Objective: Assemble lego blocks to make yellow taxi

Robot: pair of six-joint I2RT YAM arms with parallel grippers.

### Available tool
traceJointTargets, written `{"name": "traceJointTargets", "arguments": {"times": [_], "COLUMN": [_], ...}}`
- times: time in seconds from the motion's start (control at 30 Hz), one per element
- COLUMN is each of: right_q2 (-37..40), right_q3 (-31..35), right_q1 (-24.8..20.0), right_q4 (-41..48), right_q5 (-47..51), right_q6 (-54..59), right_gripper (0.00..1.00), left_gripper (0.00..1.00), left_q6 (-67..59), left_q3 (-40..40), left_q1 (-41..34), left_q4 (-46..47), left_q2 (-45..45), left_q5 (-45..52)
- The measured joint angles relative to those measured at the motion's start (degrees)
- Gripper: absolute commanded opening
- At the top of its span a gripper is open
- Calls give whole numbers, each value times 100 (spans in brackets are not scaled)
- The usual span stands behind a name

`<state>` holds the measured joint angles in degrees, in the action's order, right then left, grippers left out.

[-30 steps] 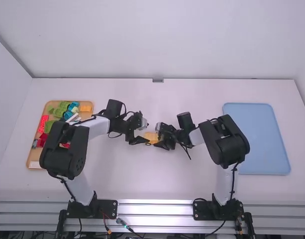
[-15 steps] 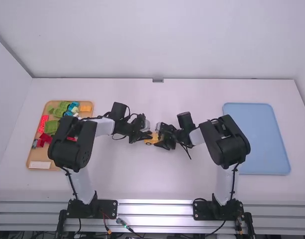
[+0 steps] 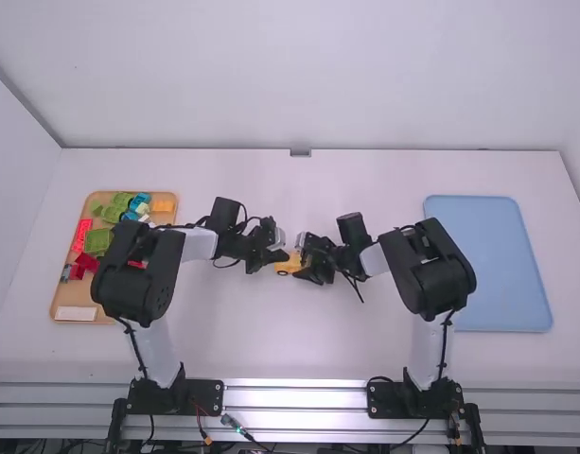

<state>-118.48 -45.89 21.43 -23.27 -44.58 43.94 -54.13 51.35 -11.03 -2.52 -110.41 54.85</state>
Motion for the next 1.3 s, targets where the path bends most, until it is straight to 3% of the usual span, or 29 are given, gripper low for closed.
{"name": "traceJointTargets", "arguments": {"times": [0.47,0.7,1.1,1.3], "right_q2": [22,48,70,70], "right_q3": [0,0,0,0], "right_q1": [-87,-114,-138,-98], "right_q4": [22,-11,17,31], "right_q5": [26,164,227,208], "right_q6": [17,-55,-48,-28], "right_gripper": [55,54,54,54], "left_gripper": [3,2,2,2], "left_q6": [286,656,330,525], "left_q3": [39,155,885,949], "left_q1": [-308,-341,-339,-400], "left_q4": [-20,-461,828,1172], "left_q2": [144,-101,-352,-184], "left_q5": [-688,-682,-570,-951]}}
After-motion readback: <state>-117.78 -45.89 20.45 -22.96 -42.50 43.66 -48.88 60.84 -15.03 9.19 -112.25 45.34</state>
